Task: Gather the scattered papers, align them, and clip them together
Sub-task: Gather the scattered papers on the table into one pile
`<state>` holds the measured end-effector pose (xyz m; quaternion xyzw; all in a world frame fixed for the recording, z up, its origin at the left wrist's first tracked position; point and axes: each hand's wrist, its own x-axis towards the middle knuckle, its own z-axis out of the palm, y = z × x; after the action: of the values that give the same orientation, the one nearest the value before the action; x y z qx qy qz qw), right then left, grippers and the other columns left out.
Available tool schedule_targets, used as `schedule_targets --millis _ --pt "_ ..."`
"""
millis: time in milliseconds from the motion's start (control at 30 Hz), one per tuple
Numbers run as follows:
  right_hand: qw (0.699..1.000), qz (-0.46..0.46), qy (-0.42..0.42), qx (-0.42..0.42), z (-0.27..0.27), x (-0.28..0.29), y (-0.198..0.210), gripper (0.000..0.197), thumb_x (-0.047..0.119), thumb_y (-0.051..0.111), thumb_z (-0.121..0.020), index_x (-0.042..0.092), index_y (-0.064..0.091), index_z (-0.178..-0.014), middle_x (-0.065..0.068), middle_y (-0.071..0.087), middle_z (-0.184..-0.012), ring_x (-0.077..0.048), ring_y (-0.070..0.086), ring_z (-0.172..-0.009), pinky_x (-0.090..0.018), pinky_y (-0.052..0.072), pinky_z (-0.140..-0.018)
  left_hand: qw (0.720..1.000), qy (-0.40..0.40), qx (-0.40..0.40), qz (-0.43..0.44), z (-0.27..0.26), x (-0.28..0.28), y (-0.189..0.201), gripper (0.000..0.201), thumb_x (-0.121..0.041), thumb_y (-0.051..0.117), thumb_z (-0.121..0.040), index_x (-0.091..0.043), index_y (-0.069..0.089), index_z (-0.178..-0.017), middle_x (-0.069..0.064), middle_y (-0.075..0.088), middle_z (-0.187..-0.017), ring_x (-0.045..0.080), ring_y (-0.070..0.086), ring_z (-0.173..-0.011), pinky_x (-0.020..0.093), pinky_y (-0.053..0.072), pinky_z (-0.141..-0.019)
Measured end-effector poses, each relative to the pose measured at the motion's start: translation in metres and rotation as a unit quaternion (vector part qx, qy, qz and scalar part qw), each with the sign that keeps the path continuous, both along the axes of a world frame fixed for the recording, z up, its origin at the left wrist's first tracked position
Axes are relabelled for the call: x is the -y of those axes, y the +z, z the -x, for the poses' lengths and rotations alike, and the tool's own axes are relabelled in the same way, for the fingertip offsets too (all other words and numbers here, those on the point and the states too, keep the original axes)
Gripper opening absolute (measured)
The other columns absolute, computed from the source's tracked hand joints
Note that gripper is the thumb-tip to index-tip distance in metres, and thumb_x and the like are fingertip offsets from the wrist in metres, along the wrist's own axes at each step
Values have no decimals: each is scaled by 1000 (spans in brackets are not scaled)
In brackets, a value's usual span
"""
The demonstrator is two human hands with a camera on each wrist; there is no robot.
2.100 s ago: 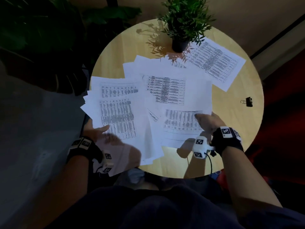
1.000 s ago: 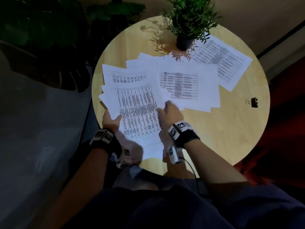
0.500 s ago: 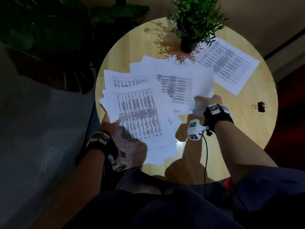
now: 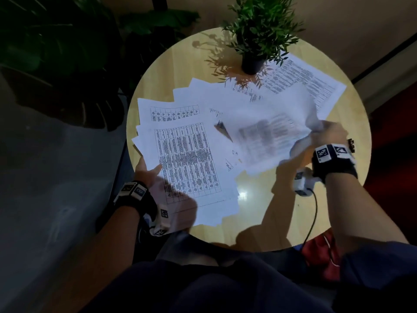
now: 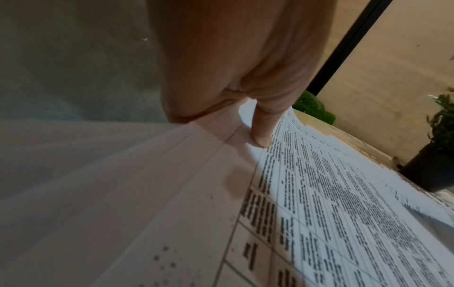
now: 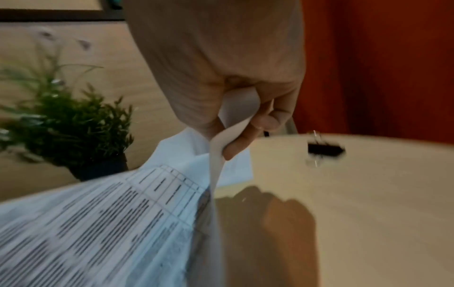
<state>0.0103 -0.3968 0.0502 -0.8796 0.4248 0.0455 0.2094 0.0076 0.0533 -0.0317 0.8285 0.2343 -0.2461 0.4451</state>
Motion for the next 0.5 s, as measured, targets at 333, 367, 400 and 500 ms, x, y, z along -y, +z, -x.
schedule_targets --millis 333,367,400,500 --pt "957 -145 -11 252 -37 -12 4 64 23 86 -63 29 55 -119 0 61 -95 -7 57 -74 -12 49 -64 999 19 14 29 -1 2 2 53 -2 57 -90 -2 36 -139 16 51 -134 33 50 -123 53 41 -103" --pt "955 -185 -57 224 -36 -25 -4 65 26 87 -63 21 57 -120 -3 64 -99 -11 61 -80 -13 50 -65 999 16 19 25 -1 1 0 52 -2 56 -90 -2 37 -139 19 52 -135 36 51 -123 50 42 -103" --pt "960 -211 -79 164 -36 -37 -18 63 30 88 -62 14 60 -115 -7 67 -103 -16 65 -87 -19 51 -70 1000 11 20 13 -1 4 3 51 -2 56 -90 0 38 -138 20 52 -135 36 50 -123 44 42 -101" --pt "982 -180 -50 -11 -33 -77 -45 53 40 83 -60 6 67 -98 -10 68 -107 -24 64 -94 -35 53 -76 999 -4 32 -26 0 4 -1 39 -1 58 -89 9 45 -124 19 58 -117 31 55 -108 30 44 -85"
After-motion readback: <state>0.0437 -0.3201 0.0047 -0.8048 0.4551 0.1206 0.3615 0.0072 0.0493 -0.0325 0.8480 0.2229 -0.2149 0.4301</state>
